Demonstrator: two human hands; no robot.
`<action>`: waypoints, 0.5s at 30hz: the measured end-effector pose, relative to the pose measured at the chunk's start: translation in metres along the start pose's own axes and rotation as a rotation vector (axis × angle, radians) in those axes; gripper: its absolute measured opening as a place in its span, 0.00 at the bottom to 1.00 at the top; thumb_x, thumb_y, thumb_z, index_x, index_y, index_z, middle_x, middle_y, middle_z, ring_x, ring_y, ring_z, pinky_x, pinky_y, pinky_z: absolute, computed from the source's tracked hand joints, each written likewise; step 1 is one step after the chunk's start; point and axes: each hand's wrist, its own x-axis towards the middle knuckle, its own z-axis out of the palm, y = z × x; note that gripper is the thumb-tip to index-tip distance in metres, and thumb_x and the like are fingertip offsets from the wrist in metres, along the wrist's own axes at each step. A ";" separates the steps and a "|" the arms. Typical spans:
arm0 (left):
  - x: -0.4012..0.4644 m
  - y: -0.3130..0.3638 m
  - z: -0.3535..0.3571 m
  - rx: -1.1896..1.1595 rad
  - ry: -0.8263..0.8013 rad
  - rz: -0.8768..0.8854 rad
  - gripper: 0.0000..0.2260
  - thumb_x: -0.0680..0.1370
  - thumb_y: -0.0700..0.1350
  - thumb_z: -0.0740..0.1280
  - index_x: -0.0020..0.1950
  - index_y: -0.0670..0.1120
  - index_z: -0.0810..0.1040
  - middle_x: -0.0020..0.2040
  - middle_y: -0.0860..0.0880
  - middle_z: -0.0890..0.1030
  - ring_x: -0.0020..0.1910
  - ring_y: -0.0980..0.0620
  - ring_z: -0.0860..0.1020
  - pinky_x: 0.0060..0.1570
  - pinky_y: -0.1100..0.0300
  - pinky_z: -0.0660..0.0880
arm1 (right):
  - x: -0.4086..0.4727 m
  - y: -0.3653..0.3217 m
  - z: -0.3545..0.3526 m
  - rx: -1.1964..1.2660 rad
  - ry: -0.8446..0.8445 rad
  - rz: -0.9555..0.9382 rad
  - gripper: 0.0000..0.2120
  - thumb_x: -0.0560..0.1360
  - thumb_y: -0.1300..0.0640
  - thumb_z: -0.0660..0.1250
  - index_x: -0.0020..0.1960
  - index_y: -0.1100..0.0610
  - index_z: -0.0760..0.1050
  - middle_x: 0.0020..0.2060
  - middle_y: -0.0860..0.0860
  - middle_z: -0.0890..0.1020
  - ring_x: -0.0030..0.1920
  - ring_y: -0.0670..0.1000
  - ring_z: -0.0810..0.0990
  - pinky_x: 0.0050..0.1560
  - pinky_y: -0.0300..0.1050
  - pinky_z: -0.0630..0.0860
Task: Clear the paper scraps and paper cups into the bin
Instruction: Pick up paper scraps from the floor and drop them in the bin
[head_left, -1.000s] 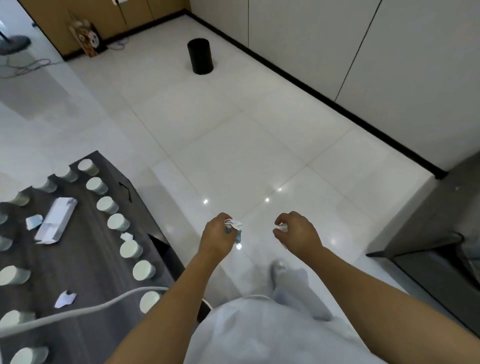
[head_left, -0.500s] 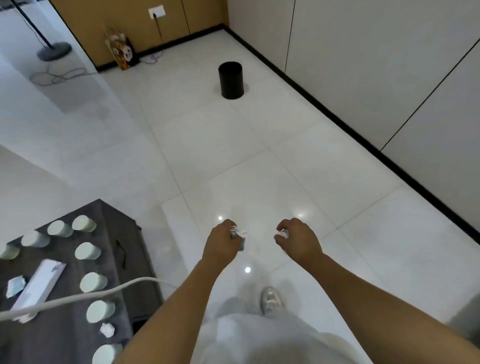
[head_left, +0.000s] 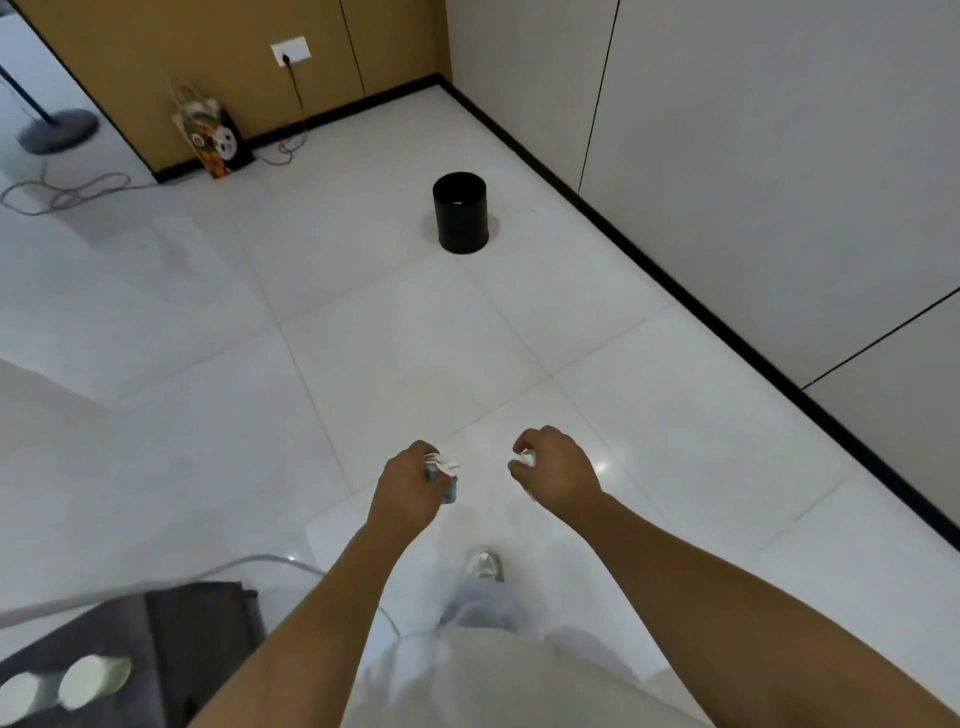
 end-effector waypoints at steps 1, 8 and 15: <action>0.024 0.008 -0.011 0.005 -0.002 0.011 0.04 0.73 0.38 0.68 0.45 0.45 0.74 0.33 0.54 0.77 0.32 0.58 0.75 0.31 0.71 0.68 | 0.022 -0.010 -0.006 0.015 0.005 0.009 0.12 0.73 0.52 0.67 0.55 0.53 0.78 0.51 0.51 0.77 0.52 0.51 0.76 0.44 0.40 0.67; 0.181 0.065 -0.053 0.023 -0.011 0.037 0.04 0.74 0.37 0.68 0.47 0.42 0.76 0.36 0.51 0.78 0.35 0.55 0.76 0.34 0.69 0.69 | 0.163 -0.037 -0.054 0.041 0.011 0.079 0.10 0.74 0.53 0.67 0.54 0.53 0.78 0.51 0.51 0.77 0.52 0.51 0.77 0.44 0.40 0.68; 0.361 0.130 -0.062 0.028 -0.002 0.018 0.03 0.74 0.40 0.67 0.47 0.44 0.75 0.38 0.49 0.77 0.38 0.50 0.75 0.38 0.60 0.70 | 0.348 -0.044 -0.114 0.067 0.033 0.054 0.10 0.75 0.54 0.67 0.55 0.55 0.78 0.53 0.52 0.77 0.53 0.50 0.78 0.46 0.39 0.70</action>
